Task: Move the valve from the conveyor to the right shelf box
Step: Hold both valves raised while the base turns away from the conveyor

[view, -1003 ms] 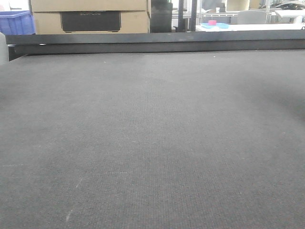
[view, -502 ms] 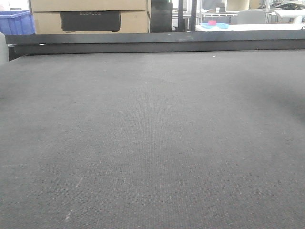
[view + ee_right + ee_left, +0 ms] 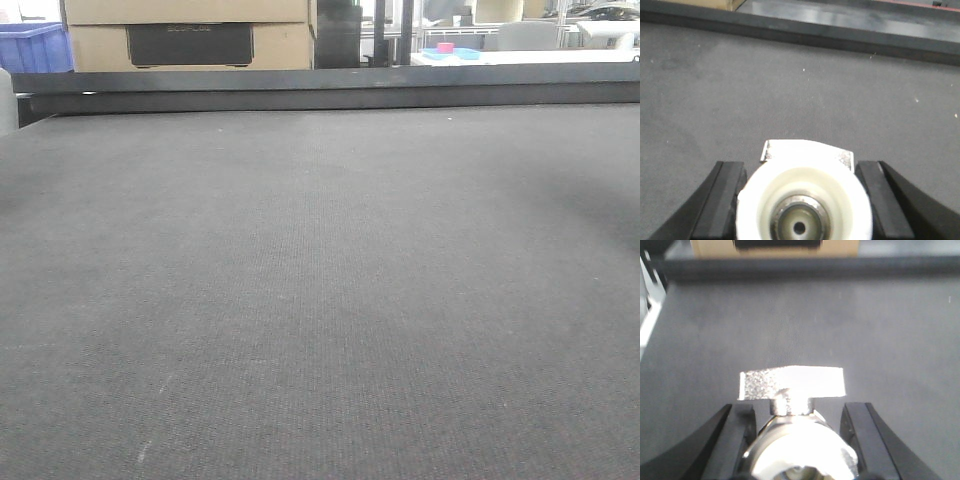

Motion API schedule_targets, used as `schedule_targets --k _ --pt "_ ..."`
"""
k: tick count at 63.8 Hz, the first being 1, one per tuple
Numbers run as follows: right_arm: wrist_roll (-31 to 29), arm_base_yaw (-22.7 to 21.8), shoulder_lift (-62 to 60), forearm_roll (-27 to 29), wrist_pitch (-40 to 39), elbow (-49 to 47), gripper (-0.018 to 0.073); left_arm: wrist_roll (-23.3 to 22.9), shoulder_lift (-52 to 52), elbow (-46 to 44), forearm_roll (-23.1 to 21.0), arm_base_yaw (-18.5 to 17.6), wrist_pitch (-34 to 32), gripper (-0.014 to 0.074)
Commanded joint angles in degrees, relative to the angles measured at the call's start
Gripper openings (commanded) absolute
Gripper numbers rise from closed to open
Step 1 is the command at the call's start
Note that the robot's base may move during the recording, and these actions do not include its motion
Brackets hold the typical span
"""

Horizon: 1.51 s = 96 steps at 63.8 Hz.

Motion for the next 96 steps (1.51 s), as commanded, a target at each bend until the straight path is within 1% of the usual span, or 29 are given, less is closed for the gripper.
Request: schedule_targets --k 1,30,44,51,96 --pt "-0.52 -0.25 -1.02 0.17 -4.08 -0.55 -0.0162 -0.19 -0.67 -0.56 -0.31 0.23 -4.54 -0.0111" --pt "-0.52 -0.25 -1.02 0.17 -4.45 -0.55 -0.0162 -0.19 -0.67 -0.56 -0.31 0.23 -4.97 -0.0111" --pt "-0.52 -0.25 -0.90 0.17 -10.96 -0.55 -0.0162 -0.19 -0.57 -0.56 -0.12 0.23 -10.10 -0.0111" --pt "-0.52 -0.25 -0.78 0.17 -12.99 -0.55 -0.0162 -0.19 -0.57 -0.56 -0.12 0.23 -11.77 -0.0111" --pt "-0.52 -0.25 -0.78 0.17 -13.11 -0.55 -0.0162 -0.19 -0.57 -0.56 -0.12 0.23 -11.98 -0.0111"
